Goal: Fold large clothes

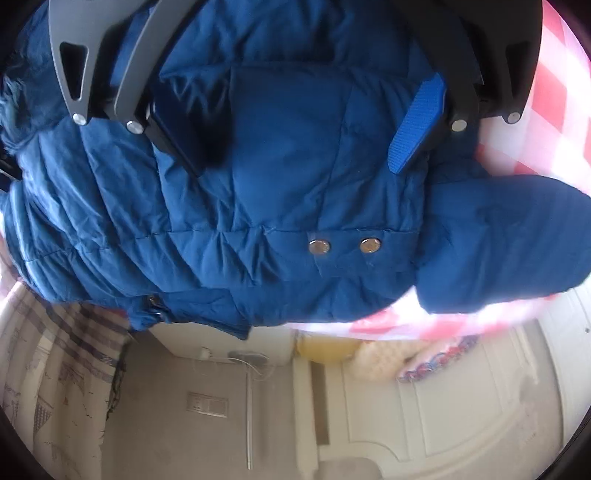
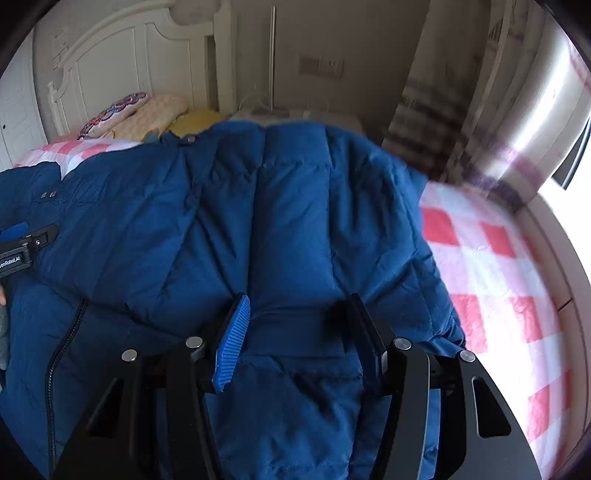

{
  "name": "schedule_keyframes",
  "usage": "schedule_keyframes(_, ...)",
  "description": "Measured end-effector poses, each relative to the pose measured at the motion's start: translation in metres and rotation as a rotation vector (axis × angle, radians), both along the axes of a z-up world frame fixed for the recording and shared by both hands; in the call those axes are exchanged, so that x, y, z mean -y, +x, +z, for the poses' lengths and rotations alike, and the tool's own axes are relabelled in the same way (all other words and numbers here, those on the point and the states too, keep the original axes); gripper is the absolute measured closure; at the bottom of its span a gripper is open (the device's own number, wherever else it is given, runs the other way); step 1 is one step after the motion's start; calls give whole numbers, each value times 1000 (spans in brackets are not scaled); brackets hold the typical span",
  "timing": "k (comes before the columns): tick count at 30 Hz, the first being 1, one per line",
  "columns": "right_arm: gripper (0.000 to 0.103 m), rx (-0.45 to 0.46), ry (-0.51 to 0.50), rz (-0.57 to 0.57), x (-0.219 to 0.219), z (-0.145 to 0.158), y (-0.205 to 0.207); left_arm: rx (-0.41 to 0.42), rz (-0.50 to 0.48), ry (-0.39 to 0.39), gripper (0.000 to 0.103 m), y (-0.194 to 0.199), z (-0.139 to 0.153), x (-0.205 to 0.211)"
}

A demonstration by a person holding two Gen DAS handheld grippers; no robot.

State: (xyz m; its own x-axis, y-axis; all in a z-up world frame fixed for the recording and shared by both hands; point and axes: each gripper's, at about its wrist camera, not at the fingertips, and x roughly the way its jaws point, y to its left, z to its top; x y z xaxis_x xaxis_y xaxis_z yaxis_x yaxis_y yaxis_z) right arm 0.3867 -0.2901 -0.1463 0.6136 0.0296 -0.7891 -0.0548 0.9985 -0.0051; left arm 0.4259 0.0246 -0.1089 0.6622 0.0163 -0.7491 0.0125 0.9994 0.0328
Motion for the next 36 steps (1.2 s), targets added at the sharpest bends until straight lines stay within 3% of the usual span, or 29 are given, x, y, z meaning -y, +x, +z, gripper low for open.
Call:
schedule_keyframes(3,48,-70,67,36,14,5,4,-18,-20,-7,2,-2,-7,3)
schedule_keyframes(5,49,-59,85,35,23,15,2,-16,-16,2,2,0,-8,4)
schedule_keyframes(10,49,198,113,-97,53,62,12,-4,-9,37,2,-1,-7,10)
schedule_keyframes(14,51,219,77,-100,49,68,51,12,14,-11,2,-2,-4,2)
schedule_keyframes(17,53,188,9,-82,38,58,75,13,19,-33,2,-2,-3,-2)
schedule_keyframes(19,59,120,-19,-60,35,43,90,10,18,-27,2,-2,-3,-1)
schedule_keyframes(22,59,-114,-40,-18,36,10,113,9,14,-29,2,-1,-3,0)
schedule_keyframes(26,61,-110,40,-12,52,18,115,6,11,-36,2,0,-4,-2)
schedule_keyframes(28,61,-25,108,-20,60,38,117,6,12,-40,2,0,-5,-2)
schedule_keyframes(32,61,61,62,-55,55,52,135,6,12,-38,2,1,-5,-2)
schedule_keyframes(36,61,-76,-41,-50,40,22,173,7,10,-48,2,0,-5,-2)
